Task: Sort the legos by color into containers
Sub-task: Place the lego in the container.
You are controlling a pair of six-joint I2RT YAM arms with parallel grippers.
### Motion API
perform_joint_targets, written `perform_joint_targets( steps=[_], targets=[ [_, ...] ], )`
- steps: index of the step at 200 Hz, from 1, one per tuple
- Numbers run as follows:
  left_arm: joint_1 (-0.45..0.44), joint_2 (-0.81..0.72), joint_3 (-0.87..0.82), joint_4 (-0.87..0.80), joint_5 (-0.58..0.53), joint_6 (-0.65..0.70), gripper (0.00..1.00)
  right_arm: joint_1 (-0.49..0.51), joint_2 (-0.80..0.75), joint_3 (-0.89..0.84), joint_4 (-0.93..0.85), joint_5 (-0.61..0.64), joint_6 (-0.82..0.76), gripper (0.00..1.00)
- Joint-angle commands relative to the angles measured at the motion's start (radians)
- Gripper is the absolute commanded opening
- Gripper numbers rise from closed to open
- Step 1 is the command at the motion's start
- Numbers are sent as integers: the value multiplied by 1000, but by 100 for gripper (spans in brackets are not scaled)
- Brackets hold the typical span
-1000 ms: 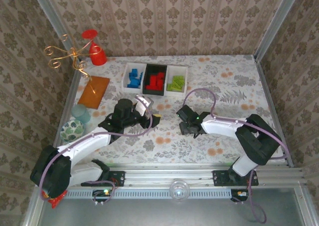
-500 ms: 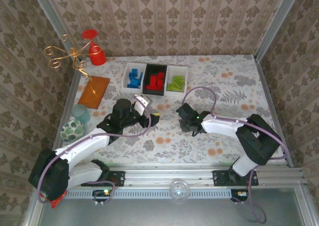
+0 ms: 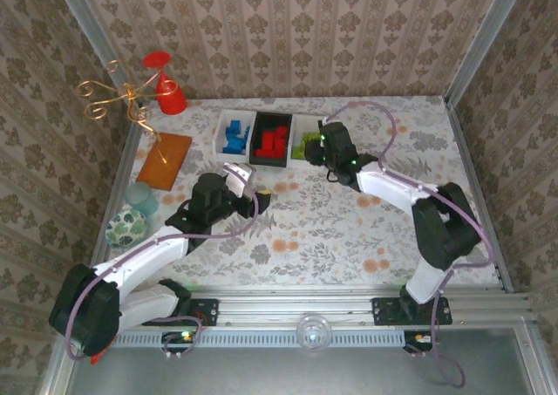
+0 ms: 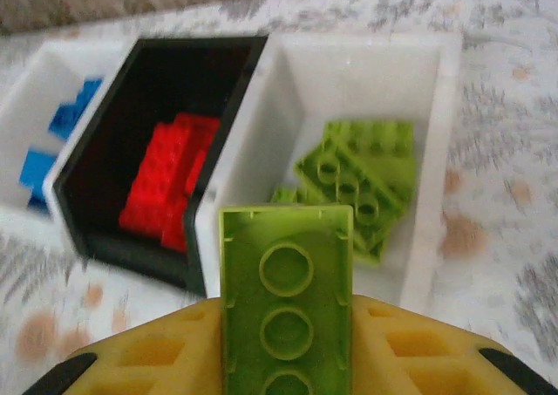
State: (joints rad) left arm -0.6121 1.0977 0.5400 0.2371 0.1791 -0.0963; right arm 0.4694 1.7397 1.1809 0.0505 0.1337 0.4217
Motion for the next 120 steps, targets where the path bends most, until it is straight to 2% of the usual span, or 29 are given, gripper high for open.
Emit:
perform_joint_targets(
  steps=[1,37,58,89,120],
  targets=[
    [12,-34,-15,4,-27,-29,78,-23,123,95,16,-32,1,39],
    [24,-54,-20,-6,-39,-38,78,-51,278,255,-43,-64,11,42],
    [31,-69,-25,-12,-59,-44,78,-61,283,287,-72,-89,8,51],
    [49,-89,-37,-12,-87,-56,78,-63,148,232,-77,-96,-35,58],
    [69,-106,-53,-8,-124,-70,78,-72,-89,56,-44,-85,-75,61]
  ],
)
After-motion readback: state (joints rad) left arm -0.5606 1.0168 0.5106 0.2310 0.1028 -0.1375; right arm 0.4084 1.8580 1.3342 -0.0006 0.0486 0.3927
